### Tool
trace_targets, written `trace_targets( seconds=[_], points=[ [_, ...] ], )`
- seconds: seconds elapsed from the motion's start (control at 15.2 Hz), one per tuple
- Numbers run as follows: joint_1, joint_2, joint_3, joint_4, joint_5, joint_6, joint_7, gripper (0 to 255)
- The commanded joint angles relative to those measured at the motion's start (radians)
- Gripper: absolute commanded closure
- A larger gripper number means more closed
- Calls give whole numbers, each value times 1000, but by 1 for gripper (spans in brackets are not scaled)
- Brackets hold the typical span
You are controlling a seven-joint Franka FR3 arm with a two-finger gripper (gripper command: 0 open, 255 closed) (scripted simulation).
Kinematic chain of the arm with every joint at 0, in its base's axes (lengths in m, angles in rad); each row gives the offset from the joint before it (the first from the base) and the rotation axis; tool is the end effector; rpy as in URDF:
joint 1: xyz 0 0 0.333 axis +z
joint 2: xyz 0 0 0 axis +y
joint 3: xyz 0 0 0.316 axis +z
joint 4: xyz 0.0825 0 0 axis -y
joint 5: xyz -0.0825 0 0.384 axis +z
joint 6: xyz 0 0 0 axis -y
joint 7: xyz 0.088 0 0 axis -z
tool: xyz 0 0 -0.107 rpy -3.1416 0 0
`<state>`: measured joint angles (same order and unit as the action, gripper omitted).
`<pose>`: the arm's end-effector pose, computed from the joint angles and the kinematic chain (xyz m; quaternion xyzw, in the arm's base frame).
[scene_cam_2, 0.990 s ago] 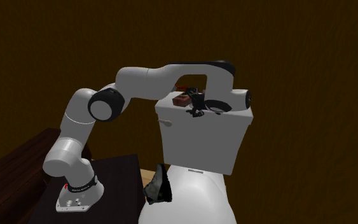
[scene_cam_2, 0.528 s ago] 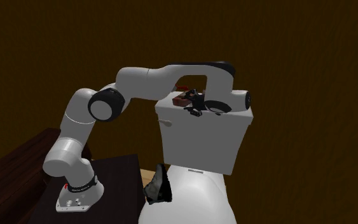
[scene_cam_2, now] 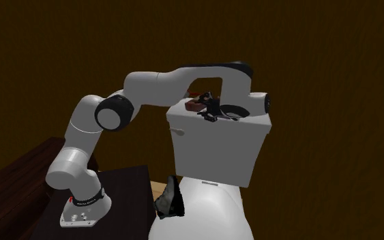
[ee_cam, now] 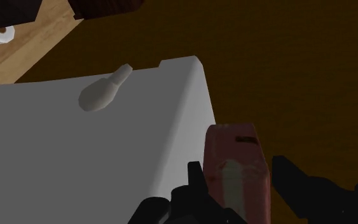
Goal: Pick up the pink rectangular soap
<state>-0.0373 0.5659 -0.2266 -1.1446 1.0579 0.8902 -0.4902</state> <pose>0.6364 -0.0021 0.5076 -0.7994 -0.2227 0.1713 0.5310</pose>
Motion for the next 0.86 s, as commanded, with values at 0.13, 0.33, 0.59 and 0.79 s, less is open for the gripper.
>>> trace_targets(
  seconds=[0.13, 0.33, 0.59, 0.79],
  points=[
    [-12, 1, 7, 48, 27, -26, 48, 255],
    [-23, 9, 14, 94, 52, -48, 89, 255],
    [-41, 25, 26, 165, 90, -75, 151, 255],
    [-47, 31, 30, 187, 102, -83, 170, 255]
  ],
)
